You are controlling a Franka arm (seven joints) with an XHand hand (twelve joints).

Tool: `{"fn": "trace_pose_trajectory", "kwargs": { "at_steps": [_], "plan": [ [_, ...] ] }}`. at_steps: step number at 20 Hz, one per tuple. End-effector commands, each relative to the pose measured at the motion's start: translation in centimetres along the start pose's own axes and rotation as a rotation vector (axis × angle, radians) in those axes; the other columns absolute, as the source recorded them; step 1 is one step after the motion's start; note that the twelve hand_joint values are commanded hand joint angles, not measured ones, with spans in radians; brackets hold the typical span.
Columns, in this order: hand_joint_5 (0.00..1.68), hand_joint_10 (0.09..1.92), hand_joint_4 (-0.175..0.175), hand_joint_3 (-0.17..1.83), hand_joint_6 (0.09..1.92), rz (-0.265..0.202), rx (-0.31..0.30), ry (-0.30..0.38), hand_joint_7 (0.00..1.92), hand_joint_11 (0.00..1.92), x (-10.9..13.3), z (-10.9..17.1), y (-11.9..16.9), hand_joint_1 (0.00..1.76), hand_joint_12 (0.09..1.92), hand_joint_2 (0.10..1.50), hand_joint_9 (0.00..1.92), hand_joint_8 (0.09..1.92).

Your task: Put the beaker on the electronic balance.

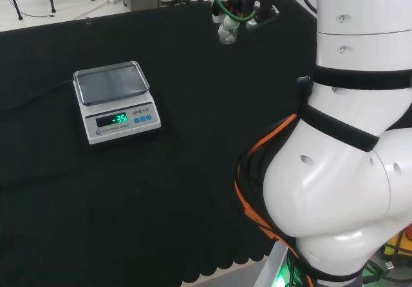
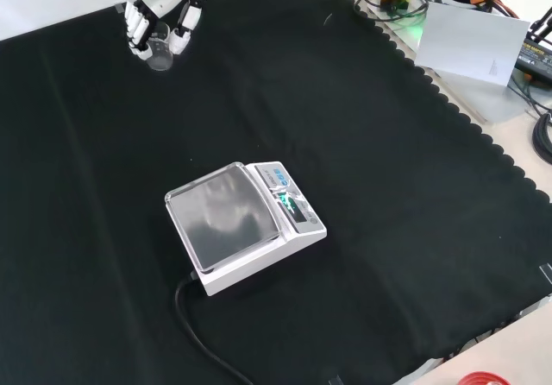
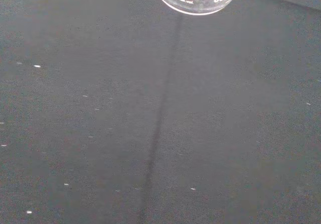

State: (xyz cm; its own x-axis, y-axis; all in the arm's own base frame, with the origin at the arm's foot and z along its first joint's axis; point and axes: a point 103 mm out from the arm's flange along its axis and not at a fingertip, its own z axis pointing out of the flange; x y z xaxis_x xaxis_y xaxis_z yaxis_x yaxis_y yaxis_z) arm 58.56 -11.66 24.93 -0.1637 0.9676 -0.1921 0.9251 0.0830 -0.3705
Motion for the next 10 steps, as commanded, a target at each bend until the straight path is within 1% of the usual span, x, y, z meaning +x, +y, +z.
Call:
{"fn": "trace_pose_trajectory", "kwargs": {
  "at_steps": [1, 6, 10],
  "plan": [
    [0.74, 0.79, -0.154, -0.03, 1.36, -0.087, 0.011, 0.03, 0.61, 0.79, 2.1, -1.0, 0.4, 1.07, 1.18, 1.26, 0.89, 0.87],
    [0.74, 0.79, -0.155, -0.02, 1.36, -0.138, 0.003, 0.066, 0.61, 0.79, 3.0, -2.1, 0.6, 1.07, 1.18, 1.26, 0.89, 0.87],
    [0.74, 0.79, -0.155, -0.02, 1.36, -0.156, 0.013, 0.045, 0.61, 0.79, 3.7, -2.5, 0.9, 1.07, 1.18, 1.26, 0.89, 0.88]
  ]
}}
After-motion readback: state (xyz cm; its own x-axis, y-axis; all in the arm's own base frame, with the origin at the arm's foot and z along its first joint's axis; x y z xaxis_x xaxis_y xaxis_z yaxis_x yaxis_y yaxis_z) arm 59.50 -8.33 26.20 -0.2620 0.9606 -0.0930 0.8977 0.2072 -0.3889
